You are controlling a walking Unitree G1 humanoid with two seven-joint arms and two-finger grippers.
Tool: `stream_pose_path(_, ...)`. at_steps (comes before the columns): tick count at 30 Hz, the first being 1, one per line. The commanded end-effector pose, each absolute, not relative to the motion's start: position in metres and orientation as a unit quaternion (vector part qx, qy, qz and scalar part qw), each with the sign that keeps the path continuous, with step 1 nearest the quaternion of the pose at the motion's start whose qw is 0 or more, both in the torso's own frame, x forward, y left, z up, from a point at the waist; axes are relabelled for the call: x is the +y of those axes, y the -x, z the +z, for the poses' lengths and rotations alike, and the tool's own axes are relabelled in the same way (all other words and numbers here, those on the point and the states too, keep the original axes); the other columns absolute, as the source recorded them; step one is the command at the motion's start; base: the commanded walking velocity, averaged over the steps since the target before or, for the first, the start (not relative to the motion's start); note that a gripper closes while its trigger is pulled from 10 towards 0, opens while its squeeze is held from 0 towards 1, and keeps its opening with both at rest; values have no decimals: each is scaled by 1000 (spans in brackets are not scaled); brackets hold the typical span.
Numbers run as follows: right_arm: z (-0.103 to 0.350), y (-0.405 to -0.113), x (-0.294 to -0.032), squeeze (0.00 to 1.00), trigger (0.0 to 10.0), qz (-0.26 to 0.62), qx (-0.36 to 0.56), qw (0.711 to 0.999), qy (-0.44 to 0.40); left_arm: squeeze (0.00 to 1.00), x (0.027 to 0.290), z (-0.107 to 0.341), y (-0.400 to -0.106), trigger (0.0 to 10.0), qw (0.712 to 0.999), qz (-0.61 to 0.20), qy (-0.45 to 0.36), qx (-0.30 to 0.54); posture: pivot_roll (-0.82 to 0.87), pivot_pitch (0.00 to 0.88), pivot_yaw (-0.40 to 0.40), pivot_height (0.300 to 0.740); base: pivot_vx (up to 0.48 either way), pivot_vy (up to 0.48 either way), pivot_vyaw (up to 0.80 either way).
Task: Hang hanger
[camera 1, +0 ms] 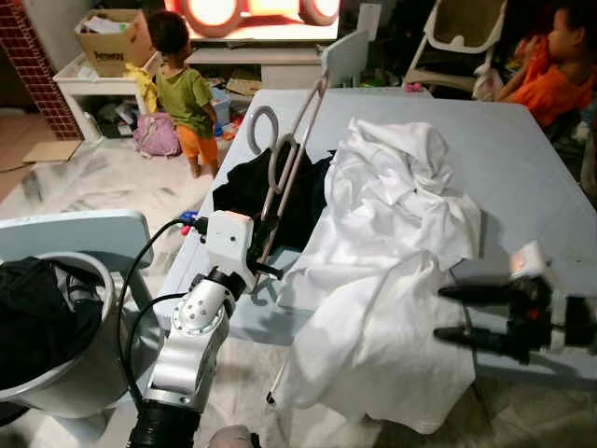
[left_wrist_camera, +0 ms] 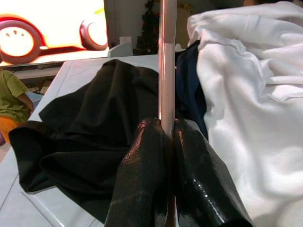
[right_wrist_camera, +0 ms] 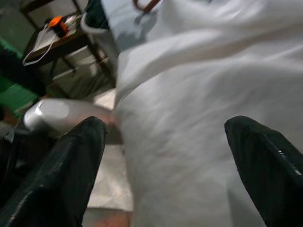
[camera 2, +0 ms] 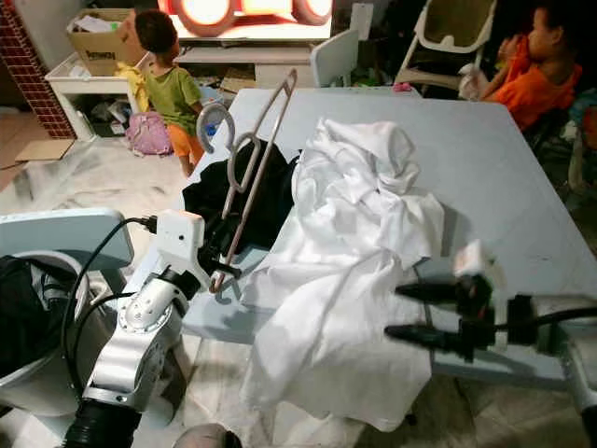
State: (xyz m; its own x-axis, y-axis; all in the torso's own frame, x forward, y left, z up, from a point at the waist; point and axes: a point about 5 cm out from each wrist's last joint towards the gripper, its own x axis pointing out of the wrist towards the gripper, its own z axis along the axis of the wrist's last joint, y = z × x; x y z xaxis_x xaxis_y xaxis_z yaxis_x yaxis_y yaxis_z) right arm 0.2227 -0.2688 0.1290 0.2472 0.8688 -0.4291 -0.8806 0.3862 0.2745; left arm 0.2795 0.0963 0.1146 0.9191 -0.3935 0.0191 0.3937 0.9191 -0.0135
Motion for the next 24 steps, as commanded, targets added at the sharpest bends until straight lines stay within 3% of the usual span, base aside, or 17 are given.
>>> stream_pose_path(1,127,-225,-259,698,10000,561,264,784,27,0,99,101,-277,10000,979,-201,4,27,-8,0,20,740,0,0,0)
stream_pose_path(9,97,-246,-229,663,10000,507,277,816,24,0,102,97,-270,10000,980,-195,-2,38,19,0,1,740,0,0,0)
stream_pose_path(10,95,-255,-221,580,10000,496,266,826,22,0,101,97,-269,10000,980,-195,-2,38,24,0,-2,740,0,0,0)
stream_pose_path(12,93,-265,-215,522,10000,478,258,839,25,0,101,98,-268,10000,980,-194,-2,38,29,0,-7,740,0,0,0)
stream_pose_path(19,90,-307,-196,494,10000,385,244,888,55,0,104,99,-268,10000,982,-185,-1,38,41,0,-25,740,0,0,0)
stream_pose_path(21,94,-320,-187,259,10000,364,232,900,58,0,104,98,-267,10000,982,-184,-1,39,44,0,-30,740,0,0,0)
stream_pose_path(22,98,-333,-179,243,10000,342,222,911,59,0,104,98,-266,10000,982,-183,0,40,45,0,-33,740,0,0,0)
stream_pose_path(23,101,-340,-174,122,10000,328,215,918,59,0,103,98,-266,10000,982,-182,0,40,48,0,-38,740,0,0,0)
stream_pose_path(24,103,-345,-171,122,10000,320,210,922,59,0,103,98,-266,10000,983,-182,1,40,50,0,-41,740,0,0,0)
